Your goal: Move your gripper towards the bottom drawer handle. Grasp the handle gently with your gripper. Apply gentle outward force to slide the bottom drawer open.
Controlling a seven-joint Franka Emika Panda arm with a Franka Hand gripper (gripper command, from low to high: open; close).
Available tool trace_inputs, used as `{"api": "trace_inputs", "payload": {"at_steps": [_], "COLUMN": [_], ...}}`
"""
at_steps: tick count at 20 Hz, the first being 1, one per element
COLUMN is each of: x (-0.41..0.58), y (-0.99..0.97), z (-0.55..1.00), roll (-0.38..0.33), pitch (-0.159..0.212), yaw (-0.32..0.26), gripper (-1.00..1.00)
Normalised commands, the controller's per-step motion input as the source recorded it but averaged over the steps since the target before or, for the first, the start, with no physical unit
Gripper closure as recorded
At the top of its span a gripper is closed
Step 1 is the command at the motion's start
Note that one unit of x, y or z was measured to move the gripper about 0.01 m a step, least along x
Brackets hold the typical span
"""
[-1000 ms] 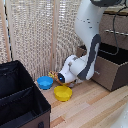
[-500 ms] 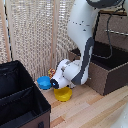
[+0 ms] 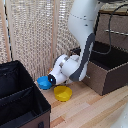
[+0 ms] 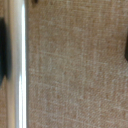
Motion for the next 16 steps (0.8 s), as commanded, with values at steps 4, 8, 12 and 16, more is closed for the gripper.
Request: {"api": "trace_inputs", "payload": {"at_steps": [4,8,12,16], "x": [0.156,0.121,0.138,0.060], "y": [0.40,0.34,0.23,0.28], "z": [0.28,0.07,-0.10,0.27], "roll": [0.208,-0.069,-0.052,0.189], "pitch": [0.070,0.065,0.026,0.000], "yaw": [-0.102,-0.107,-0.025,-0.184], "gripper": [-1.00,-1.00,-1.00,-1.00]}}
